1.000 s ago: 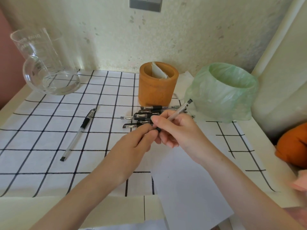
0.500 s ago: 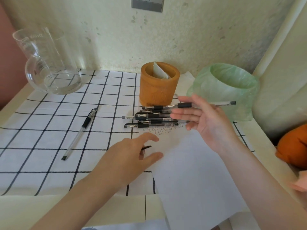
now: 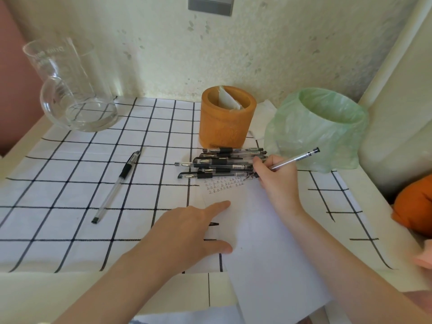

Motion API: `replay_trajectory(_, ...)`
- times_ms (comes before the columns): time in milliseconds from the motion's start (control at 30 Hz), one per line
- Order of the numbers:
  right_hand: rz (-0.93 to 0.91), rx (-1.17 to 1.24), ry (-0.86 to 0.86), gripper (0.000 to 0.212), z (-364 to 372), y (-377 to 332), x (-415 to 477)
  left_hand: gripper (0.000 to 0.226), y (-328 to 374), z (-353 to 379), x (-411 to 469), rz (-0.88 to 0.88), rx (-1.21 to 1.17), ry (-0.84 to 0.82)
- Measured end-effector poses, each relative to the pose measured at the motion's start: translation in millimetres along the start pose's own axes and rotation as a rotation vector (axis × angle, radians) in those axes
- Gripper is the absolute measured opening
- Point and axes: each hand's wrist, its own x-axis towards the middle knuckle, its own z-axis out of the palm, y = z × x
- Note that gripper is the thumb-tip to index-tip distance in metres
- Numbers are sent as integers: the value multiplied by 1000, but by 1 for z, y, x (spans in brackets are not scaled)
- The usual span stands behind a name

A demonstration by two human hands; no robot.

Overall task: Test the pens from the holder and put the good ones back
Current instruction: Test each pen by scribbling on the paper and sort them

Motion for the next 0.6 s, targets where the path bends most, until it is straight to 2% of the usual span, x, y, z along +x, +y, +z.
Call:
replay_trajectory(133,-36,-19,43,36,1,3,-1,76,-3,1,1,0,-22,4)
replay_trajectory(600,-108,-64,31,43,3,6,1,75,-2,1,1,6,-19,20)
